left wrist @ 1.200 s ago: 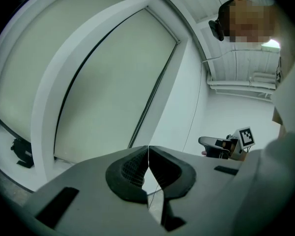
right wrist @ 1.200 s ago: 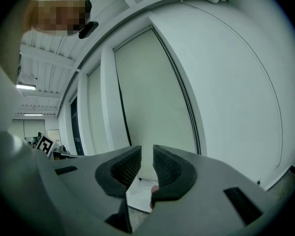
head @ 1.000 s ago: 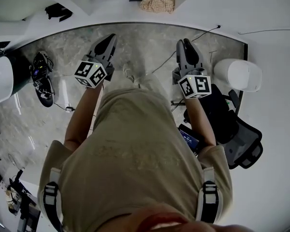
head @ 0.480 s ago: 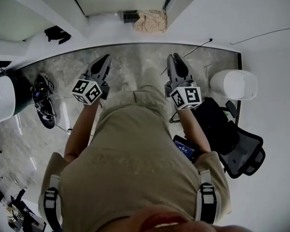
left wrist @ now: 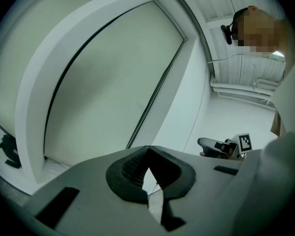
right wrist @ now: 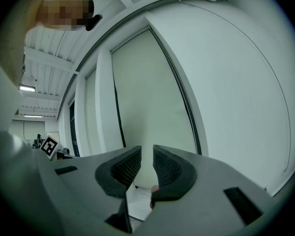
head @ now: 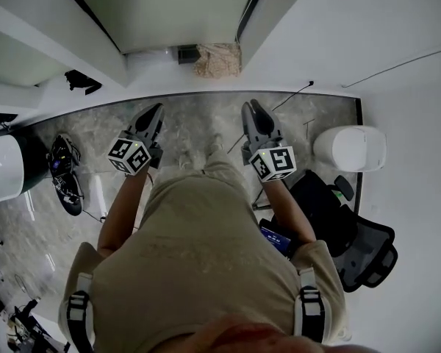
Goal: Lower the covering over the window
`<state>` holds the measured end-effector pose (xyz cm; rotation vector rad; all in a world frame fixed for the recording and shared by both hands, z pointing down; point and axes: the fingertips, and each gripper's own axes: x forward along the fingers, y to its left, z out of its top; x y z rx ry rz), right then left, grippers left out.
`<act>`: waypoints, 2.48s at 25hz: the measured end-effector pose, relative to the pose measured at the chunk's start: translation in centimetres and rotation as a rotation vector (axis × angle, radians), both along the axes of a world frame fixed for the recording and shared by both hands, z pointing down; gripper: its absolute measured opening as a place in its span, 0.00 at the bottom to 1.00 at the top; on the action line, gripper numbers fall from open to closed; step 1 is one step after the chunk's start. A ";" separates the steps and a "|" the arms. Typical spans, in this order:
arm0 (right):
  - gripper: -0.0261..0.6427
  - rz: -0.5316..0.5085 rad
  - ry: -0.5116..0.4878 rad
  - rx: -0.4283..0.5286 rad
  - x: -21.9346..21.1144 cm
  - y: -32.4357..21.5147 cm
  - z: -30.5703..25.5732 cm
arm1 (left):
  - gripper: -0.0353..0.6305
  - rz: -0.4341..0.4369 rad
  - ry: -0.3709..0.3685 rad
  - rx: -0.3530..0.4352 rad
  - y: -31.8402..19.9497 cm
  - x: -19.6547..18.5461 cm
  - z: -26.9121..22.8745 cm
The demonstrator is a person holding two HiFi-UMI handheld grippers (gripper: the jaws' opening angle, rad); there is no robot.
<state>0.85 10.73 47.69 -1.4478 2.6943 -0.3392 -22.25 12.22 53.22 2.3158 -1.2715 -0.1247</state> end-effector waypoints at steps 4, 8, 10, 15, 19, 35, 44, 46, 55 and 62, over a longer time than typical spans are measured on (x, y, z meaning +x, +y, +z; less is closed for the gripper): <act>0.13 -0.017 -0.009 0.008 3.3 -2.8 -0.8 | 0.08 0.006 0.005 0.005 -3.0 4.6 -1.1; 0.13 -0.052 -0.022 -0.003 5.7 -5.4 -1.1 | 0.08 0.004 -0.004 0.013 -5.8 8.1 -1.9; 0.13 -0.062 -0.027 0.000 6.8 -7.0 -1.2 | 0.08 -0.003 -0.001 0.017 -7.4 9.3 -2.1; 0.13 -0.089 -0.035 0.013 8.5 -10.2 -1.2 | 0.08 -0.019 0.000 0.039 -10.6 11.5 -2.1; 0.13 -0.106 -0.030 0.002 10.2 -12.1 -1.1 | 0.08 -0.042 -0.002 0.030 -12.0 12.2 -1.8; 0.13 -0.149 -0.049 -0.022 8.4 -18.0 0.0 | 0.08 -0.094 -0.024 0.021 -17.1 10.0 -1.9; 0.13 -0.078 -0.038 -0.010 5.6 -22.0 -0.9 | 0.08 -0.010 -0.017 0.028 -23.0 7.7 -2.3; 0.13 -0.065 -0.032 -0.003 4.6 -22.9 -1.2 | 0.08 0.012 -0.028 0.036 -24.3 6.8 -2.6; 0.13 -0.016 -0.026 -0.041 1.7 -25.5 0.1 | 0.08 0.060 0.013 0.025 -28.0 4.3 -2.2; 0.13 0.021 -0.022 -0.092 -0.1 -27.1 1.9 | 0.08 0.126 0.039 -0.044 -29.1 3.3 0.3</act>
